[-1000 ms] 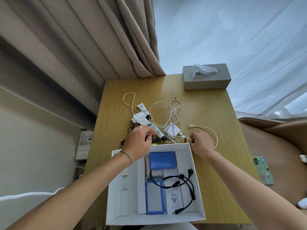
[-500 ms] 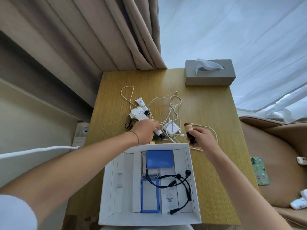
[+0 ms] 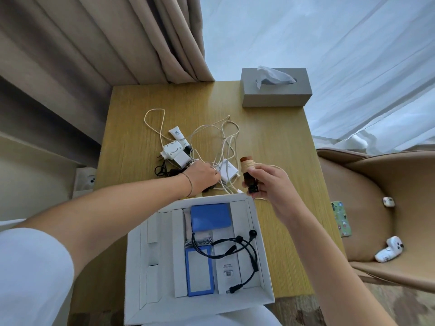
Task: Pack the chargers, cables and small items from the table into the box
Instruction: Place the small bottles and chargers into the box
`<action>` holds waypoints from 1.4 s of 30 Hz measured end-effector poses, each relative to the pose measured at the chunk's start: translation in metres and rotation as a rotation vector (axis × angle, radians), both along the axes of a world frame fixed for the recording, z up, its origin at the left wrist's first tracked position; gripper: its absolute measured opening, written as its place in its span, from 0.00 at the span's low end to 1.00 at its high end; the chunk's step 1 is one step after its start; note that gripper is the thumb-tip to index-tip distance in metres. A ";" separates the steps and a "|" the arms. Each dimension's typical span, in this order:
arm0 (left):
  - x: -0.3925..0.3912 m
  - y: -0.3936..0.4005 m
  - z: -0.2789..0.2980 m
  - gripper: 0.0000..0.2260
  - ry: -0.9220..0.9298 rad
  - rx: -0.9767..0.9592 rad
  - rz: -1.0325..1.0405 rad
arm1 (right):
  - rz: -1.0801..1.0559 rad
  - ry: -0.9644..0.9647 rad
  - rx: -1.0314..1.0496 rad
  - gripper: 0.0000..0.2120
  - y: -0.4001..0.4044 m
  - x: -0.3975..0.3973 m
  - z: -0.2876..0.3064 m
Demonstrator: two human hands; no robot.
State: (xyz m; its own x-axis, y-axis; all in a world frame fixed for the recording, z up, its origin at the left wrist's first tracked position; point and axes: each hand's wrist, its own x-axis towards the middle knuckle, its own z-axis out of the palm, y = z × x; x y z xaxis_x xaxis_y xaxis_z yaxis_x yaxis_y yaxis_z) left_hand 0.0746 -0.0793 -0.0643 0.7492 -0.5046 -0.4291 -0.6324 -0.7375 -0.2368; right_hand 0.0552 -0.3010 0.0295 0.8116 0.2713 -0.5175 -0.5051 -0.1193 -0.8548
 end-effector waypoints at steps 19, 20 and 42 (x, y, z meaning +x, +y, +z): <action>-0.052 0.029 0.092 0.07 -0.267 -0.994 0.774 | 0.295 0.046 -0.040 0.11 0.009 -0.068 0.011; -0.057 0.027 0.100 0.07 -0.274 -1.051 0.827 | 0.322 0.044 -0.069 0.09 0.011 -0.073 0.010; -0.186 -0.018 0.083 0.14 0.115 -1.284 1.097 | 0.980 -0.474 -1.248 0.10 0.028 -0.150 -0.059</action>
